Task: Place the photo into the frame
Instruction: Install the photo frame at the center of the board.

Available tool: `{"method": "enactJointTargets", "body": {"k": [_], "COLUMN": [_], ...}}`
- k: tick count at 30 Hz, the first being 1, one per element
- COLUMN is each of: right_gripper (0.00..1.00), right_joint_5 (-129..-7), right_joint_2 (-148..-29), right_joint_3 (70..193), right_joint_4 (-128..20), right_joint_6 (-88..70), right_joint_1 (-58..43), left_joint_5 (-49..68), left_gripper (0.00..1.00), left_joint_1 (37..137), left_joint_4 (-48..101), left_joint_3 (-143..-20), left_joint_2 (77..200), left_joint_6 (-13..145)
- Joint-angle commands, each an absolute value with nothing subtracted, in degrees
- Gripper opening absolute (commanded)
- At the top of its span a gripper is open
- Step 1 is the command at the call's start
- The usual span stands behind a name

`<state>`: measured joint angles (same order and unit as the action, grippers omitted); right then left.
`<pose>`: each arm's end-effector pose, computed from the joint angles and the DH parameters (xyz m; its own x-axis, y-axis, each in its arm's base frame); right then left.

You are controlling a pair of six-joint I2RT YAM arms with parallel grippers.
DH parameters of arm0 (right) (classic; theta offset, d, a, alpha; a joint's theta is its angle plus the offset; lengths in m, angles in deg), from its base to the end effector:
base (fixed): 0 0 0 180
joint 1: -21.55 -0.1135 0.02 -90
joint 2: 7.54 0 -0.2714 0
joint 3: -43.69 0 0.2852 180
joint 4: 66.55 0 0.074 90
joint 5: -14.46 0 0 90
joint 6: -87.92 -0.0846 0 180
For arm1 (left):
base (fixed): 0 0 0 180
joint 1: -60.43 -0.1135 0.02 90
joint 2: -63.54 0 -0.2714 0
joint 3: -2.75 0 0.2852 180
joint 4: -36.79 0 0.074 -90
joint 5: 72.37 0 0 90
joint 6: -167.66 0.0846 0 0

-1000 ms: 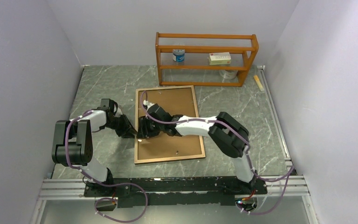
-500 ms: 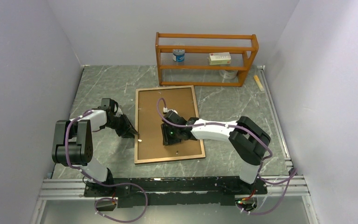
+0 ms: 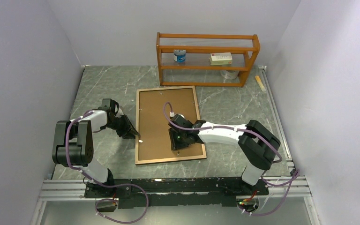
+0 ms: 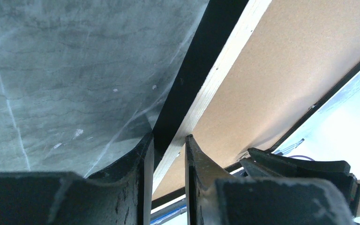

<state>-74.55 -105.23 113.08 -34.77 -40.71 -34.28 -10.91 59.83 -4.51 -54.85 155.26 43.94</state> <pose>0.2159 0.3206 0.1098 -0.8997 -0.2141 -0.3803 -0.3461 0.8808 0.3231 0.3020 -0.0373 0.0813 -0.8666 -0.4968 0.0473 -0.4448 0.7261 -0.5243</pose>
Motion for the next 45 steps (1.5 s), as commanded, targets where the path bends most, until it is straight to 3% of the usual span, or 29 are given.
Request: {"method": "enactJointTargets", "body": {"k": [1,28,36,41,45], "right_gripper": [0.31,0.27,0.34,0.40,0.41], "right_joint_5": [-72.6,-59.9,-69.2,-78.9,-85.5], "right_joint_2": [-102.7,-102.3,-94.8,-94.0,-101.3], "right_joint_3": [110.2,107.8,109.6,113.8,121.2], "right_joint_4": [-30.3,-30.0,-31.1,-37.8,-45.0], "right_joint_6": [-39.2,-38.4,-42.8,-43.8,-39.4], "right_joint_1": [-34.2,-34.2,-29.1,-23.4,-21.7], "left_joint_5": [-8.6,-9.2,-9.2,-8.2,-8.4], "left_gripper": [0.18,0.18,0.21,0.31,0.40], "left_joint_1": [59.9,60.0,60.0,60.0,60.0], "left_joint_4": [-5.6,-4.0,-4.7,-5.9,-6.2], "left_joint_3": [-54.8,-53.4,-53.8,-55.6,-57.3], "left_joint_2": [155.8,156.0,155.0,153.8,153.0], "left_joint_6": [42.0,40.8,40.9,41.6,42.5]}}
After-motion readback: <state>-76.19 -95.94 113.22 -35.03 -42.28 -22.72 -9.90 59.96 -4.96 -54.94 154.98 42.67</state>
